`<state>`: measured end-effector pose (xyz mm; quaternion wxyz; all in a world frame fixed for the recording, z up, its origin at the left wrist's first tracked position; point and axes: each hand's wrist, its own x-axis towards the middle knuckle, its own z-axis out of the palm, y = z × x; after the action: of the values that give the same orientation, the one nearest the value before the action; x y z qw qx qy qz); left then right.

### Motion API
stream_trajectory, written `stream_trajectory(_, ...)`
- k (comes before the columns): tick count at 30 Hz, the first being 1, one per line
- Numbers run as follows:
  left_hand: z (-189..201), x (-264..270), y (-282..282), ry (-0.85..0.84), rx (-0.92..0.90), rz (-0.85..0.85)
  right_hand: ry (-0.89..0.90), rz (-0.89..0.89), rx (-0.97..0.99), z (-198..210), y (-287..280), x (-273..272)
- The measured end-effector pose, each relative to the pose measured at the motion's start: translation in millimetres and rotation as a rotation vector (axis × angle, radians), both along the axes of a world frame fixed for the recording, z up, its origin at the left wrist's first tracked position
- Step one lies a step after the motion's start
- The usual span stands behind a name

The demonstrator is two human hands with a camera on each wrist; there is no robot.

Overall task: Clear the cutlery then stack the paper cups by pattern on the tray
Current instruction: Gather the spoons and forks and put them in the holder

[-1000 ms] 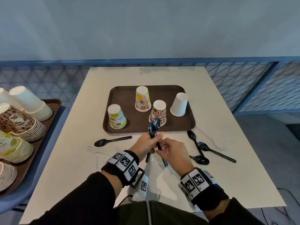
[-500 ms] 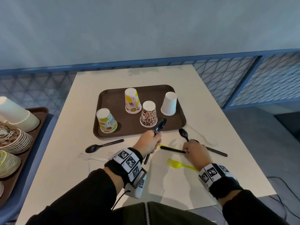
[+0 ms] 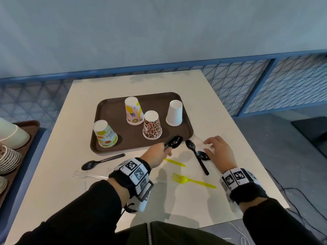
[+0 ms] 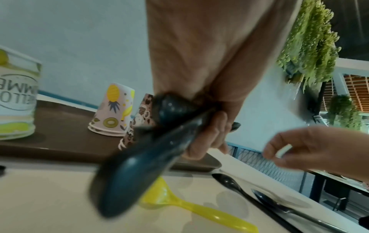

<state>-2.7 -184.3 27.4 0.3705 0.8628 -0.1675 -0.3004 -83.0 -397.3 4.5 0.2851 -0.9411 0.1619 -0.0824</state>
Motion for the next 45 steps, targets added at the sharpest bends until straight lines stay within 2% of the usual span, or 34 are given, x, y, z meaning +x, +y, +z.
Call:
stream_trajectory(2,1.5,0.3,6.1,0.030,-0.020,0.047,0.259,-0.024,-0.099,-13.0,-17.9,-4.9)
stream_trajectory(4,2.3,0.9,12.8,0.055,-0.071,0.084,0.427,0.004,-0.197,-21.6,-25.0,-8.7)
stream_trajectory(8,6.3,0.2,33.5,0.055,-0.093,0.118,0.494,0.035,-0.282,-24.6,-27.7,-6.4)
stream_trajectory(12,10.3,3.6,53.1,0.061,-0.104,0.201,0.429,0.034,-0.239,-17.1,-23.7,-0.9)
stream_trajectory(16,10.6,1.5,57.8,0.115,-0.146,0.292,0.295,0.039,-0.082,-8.7,-5.1,12.2)
stream_trajectory(18,10.6,-1.6,56.1,0.139,-0.152,0.321,0.314,0.067,-0.071,-9.0,7.9,20.3)
stream_trajectory(21,10.4,-6.6,52.3,0.162,-0.179,0.363,0.473,0.143,-0.114,-16.5,22.1,25.9)
stream_trajectory(25,9.2,-13.5,48.8,0.167,-0.249,0.449,0.525,0.159,-0.178,-23.0,22.2,28.7)
stream_trajectory(29,6.7,-19.9,49.3,0.150,-0.304,0.554,0.600,0.182,-0.174,-11.0,10.9,28.3)
stream_trajectory(31,4.8,-21.1,51.0,0.163,-0.333,0.603,0.601,0.182,-0.127,-2.4,6.2,24.7)
stream_trajectory(33,3.4,-22.7,52.1,0.219,-0.420,0.638,0.533,0.176,0.005,6.6,10.0,19.8)
stream_trajectory(35,3.1,-25.3,51.5,0.275,-0.510,0.657,0.402,0.174,0.224,16.8,29.1,14.8)
stream_trajectory(37,5.4,-27.7,50.4,0.323,-0.575,0.672,0.324,0.204,0.337,26.5,59.2,15.9)
stream_trajectory(41,10.7,-31.1,54.3,0.371,-0.630,0.578,0.283,0.374,0.313,47.0,130.5,23.5)
stream_trajectory(43,11.7,-33.2,63.2,0.336,-0.639,0.506,0.290,0.451,0.278,53.3,158.5,26.1)
stream_trajectory(45,12.0,-32.9,81.3,0.302,-0.647,0.504,0.289,0.493,0.232,59.0,185.9,25.5)
